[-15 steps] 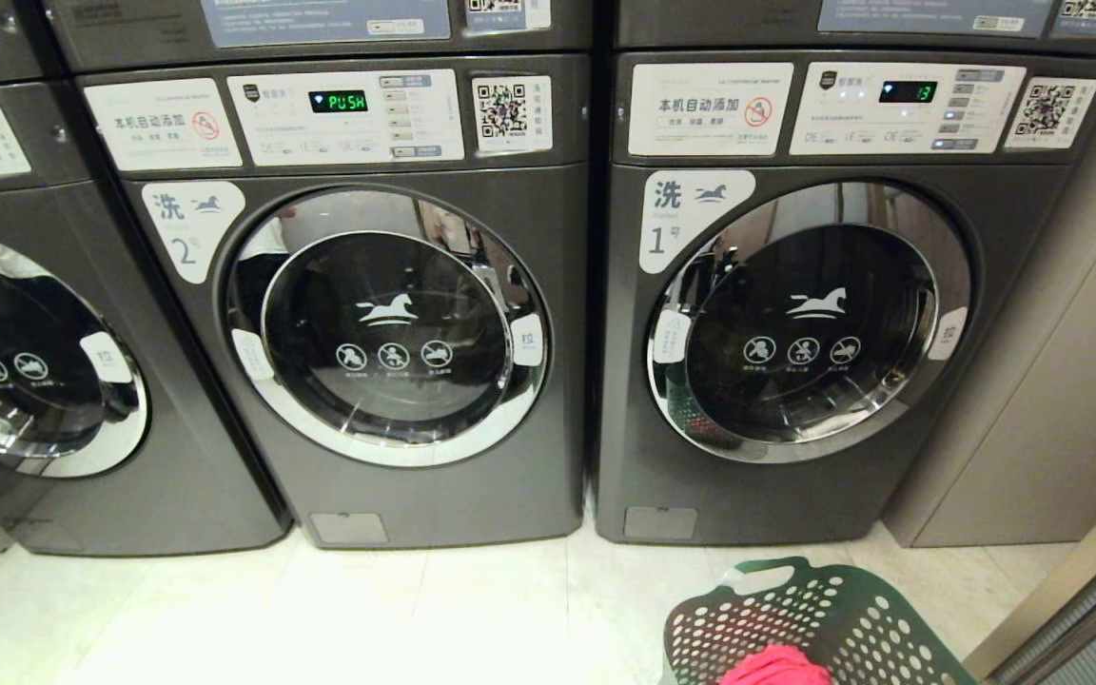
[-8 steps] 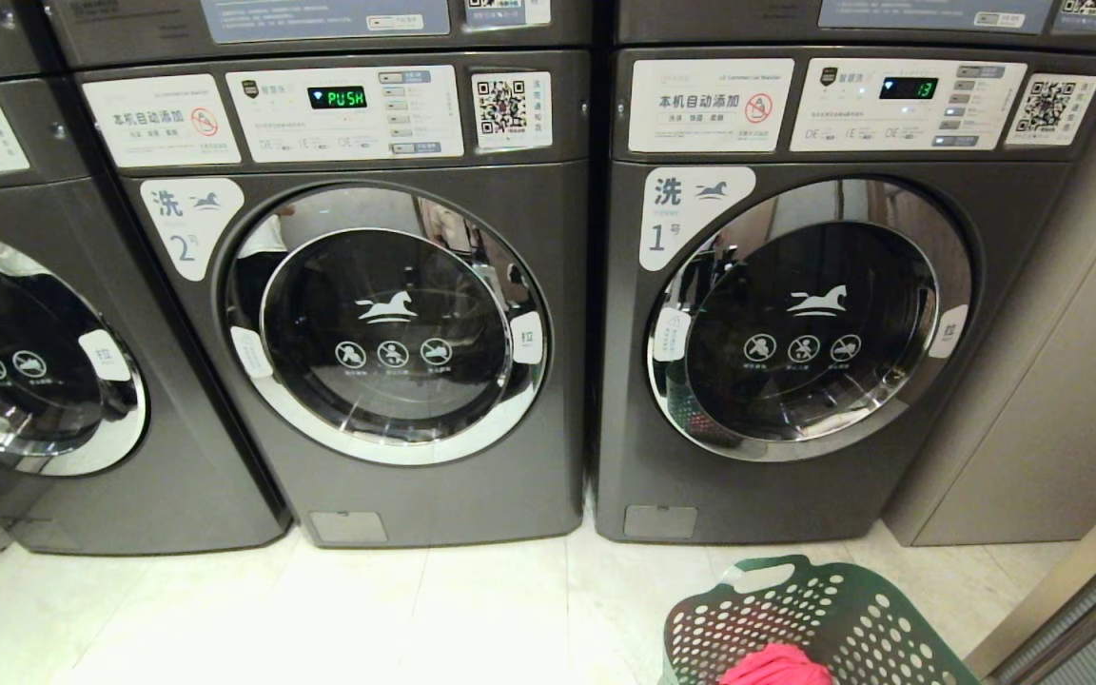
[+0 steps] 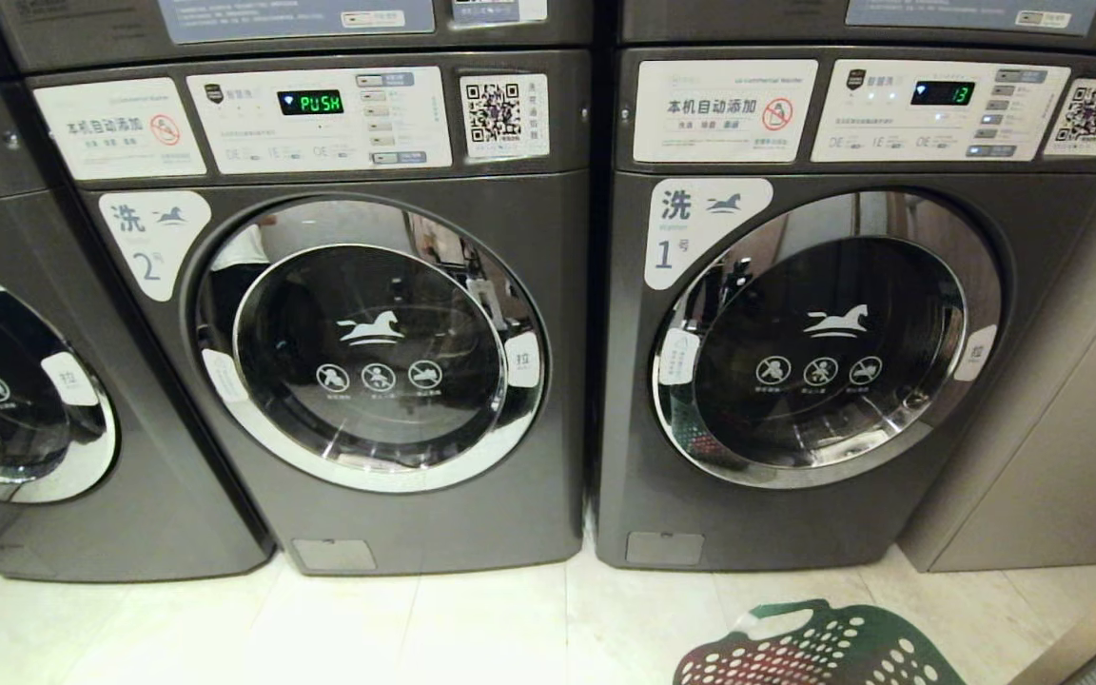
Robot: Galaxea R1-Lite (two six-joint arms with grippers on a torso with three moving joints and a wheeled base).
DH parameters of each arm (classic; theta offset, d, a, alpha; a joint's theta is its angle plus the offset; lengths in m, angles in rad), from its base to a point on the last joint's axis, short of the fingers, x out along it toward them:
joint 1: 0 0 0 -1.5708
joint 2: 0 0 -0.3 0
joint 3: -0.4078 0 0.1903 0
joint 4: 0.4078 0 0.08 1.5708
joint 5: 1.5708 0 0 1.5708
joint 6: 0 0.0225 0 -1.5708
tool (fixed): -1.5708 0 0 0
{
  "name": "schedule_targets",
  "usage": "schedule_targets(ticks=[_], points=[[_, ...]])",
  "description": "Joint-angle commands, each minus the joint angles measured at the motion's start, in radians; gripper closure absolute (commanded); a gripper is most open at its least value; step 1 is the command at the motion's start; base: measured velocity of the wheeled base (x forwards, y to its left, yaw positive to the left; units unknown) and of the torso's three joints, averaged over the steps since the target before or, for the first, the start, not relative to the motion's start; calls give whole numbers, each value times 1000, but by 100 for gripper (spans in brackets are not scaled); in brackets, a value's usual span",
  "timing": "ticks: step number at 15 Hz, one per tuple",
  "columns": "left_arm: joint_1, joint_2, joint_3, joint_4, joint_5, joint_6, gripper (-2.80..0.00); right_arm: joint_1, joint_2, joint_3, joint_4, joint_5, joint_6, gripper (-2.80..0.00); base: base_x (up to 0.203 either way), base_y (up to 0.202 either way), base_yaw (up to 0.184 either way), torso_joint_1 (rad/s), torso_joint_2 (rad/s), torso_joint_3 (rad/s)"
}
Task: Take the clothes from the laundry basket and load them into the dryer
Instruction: Take the clothes out of the basket
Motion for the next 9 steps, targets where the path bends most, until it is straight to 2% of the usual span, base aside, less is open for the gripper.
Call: schedule_targets(ticks=[1,3,9], points=[[1,0,0,-1,0,0,0,0,-2,-1,0,0,0,0,194,0,0,-2,2,1],[-1,0,0,-1,0,0,0,0,-2,0,0,0,0,0,120,0,5,7,5,3],[-1,0,0,1,0,0,0,0,-2,0,0,0,0,0,0,0,0,0,0,0]])
